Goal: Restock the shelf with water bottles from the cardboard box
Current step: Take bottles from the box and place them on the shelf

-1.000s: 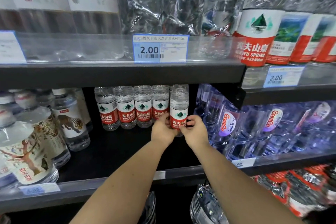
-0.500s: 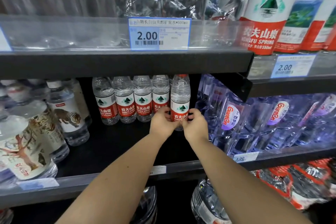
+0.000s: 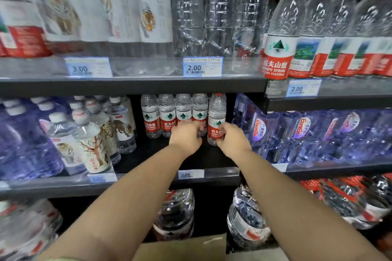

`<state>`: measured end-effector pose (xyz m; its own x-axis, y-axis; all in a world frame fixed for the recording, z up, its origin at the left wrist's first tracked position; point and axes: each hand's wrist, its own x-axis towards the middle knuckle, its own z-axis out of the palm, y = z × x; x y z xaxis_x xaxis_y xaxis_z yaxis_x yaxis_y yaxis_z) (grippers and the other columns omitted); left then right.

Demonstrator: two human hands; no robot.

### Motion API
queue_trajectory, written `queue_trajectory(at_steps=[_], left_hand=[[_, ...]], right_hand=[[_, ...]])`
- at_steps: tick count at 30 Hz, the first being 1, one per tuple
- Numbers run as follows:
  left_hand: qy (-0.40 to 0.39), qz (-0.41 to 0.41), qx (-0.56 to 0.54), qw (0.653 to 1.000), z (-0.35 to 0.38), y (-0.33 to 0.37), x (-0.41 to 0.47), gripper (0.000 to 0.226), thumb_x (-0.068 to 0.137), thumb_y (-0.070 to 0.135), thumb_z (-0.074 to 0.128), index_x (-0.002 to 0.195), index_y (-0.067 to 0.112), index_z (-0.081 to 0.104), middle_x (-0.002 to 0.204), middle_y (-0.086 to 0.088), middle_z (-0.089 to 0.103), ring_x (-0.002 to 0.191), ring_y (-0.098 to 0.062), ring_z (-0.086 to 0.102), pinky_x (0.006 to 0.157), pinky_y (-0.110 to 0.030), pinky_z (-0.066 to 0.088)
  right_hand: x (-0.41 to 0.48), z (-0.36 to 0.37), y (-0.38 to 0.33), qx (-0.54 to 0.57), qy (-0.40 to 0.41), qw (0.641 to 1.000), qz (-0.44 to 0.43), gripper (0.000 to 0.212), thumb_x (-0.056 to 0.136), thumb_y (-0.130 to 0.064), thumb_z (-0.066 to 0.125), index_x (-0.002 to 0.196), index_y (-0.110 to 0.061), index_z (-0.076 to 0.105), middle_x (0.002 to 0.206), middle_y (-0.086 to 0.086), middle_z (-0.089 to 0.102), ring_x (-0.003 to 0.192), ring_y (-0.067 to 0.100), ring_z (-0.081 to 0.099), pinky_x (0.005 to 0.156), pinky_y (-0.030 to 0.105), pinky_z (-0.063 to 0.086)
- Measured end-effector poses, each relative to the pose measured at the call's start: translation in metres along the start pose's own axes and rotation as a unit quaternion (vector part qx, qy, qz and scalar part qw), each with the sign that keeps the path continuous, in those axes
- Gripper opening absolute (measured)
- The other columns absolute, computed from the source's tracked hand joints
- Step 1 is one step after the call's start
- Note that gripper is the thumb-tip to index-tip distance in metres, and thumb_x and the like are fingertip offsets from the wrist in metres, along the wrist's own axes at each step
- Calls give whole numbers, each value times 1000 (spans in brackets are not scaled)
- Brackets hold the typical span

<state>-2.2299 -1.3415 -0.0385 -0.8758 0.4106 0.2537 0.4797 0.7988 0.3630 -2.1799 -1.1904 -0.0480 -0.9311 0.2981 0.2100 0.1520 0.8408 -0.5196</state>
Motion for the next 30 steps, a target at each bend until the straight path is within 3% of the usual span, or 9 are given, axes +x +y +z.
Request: queue_trajectory(at_steps=[5,11,17,19,23,30], left_hand=[[-10,43,191,981,-59,5,-61,33,85,23,55,118,22,57,127,-6,54,122,-30,43,101,-47,33],[-31,3,239,971,-38,-9,-170,37,88,29,53,124,19,51,121,-8,53,115,-33,44,95,-47,34],[-101,-42,226,968,46,-43,-280,39,87,25,53,125,18,51,127,-7,52,117,-32,44,95,-43,34],[-138,-44,229,963,74,-53,-306,41,87,23,52,128,17,49,129,-8,51,119,-32,44,96,-43,34],[-205,-65,223,951,131,-67,-349,43,87,25,55,129,18,48,128,-10,53,119,-35,45,98,-46,34],[-288,-225,120,923,213,-94,-393,43,92,26,51,134,20,44,136,-9,45,127,-33,38,101,-48,33]], right_hand=[[-49,-37,-37,-146,-47,983,-103,39,81,-26,68,118,-17,57,120,9,57,114,32,49,90,39,47],[-151,2,-63,-212,-105,959,-154,42,81,-28,68,120,-22,54,122,7,53,117,31,47,90,40,40],[-248,89,-42,-170,-195,959,-115,38,82,-14,58,119,-20,54,125,6,53,118,30,46,90,39,41],[-274,114,-30,-161,-217,957,-101,36,83,-15,58,118,-20,55,125,6,53,118,29,47,86,35,42],[-314,162,-1,-163,-282,945,-40,38,82,-21,62,119,-24,55,128,5,52,121,30,47,95,38,45],[-344,228,52,-141,-342,923,102,29,84,-20,59,113,-20,57,122,9,55,117,32,50,94,40,48]])
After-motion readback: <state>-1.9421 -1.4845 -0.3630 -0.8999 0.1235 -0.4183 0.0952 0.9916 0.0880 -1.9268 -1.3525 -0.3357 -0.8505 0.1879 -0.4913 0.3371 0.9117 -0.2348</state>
